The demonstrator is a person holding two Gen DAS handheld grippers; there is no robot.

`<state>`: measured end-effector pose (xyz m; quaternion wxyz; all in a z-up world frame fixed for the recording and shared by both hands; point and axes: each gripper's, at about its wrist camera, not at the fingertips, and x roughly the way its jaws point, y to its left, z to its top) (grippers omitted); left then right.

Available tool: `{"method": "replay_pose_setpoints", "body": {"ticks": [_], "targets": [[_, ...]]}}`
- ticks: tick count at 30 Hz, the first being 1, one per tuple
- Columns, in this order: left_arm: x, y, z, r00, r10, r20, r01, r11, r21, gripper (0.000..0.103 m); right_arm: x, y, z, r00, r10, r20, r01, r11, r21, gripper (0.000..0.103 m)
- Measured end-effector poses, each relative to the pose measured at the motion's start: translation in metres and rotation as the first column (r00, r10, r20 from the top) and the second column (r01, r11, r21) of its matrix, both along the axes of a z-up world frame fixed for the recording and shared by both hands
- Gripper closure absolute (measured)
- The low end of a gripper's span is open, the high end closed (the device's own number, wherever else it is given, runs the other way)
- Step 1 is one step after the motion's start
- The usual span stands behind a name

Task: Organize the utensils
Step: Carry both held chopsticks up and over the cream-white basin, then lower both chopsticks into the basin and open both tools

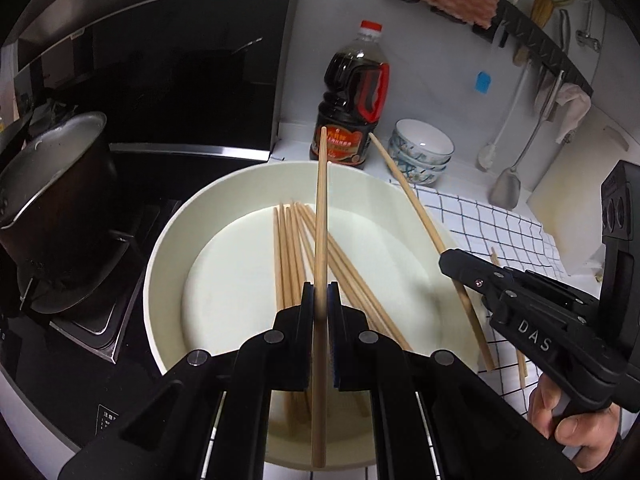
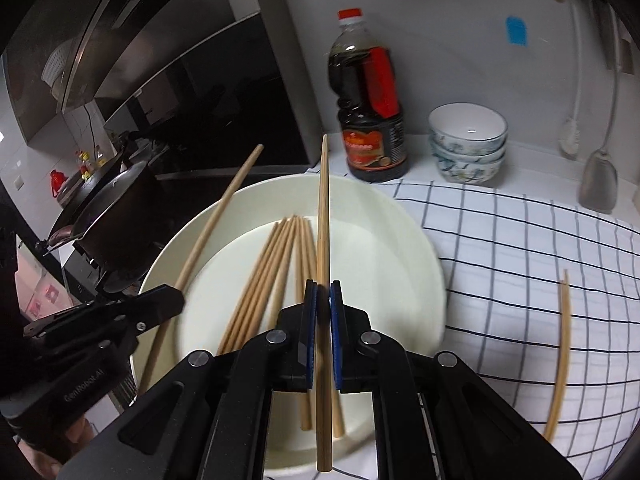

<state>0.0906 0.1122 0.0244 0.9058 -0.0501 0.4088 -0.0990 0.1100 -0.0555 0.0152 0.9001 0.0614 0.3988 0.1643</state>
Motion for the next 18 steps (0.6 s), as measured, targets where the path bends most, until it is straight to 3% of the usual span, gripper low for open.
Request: {"method": "replay_pose_setpoints", "body": {"ticks": [15, 16, 17, 18], "targets": [[0.025, 0.002, -0.035, 0.995, 0.025, -0.099, -0.023, 0.999, 0.023, 0.095, 0.022, 0.019, -0.038, 0.991, 0.027, -0.131, -0.031, 0.999, -0.029, 0.096], [0.025, 0.004, -0.035, 0.994, 0.03, -0.102, -0.027, 0.999, 0.025, 0.093, 0.021, 0.017, -0.037, 0.992, 0.024, -0.127, -0.029, 0.999, -0.032, 0.094], [0.025, 0.004, -0.035, 0.994, 0.038, -0.099, -0.035, 0.999, 0.031, 0.082, 0.021, 0.016, -0.036, 0.993, 0.022, -0.118, -0.025, 0.999, -0.029, 0.092], [0.023, 0.005, -0.034, 0.995, 0.045, -0.086, -0.042, 0.998, 0.038, 0.063, 0.019, 0.014, -0.034, 0.994, 0.016, -0.107, -0.02, 0.999, -0.034, 0.092]]}}
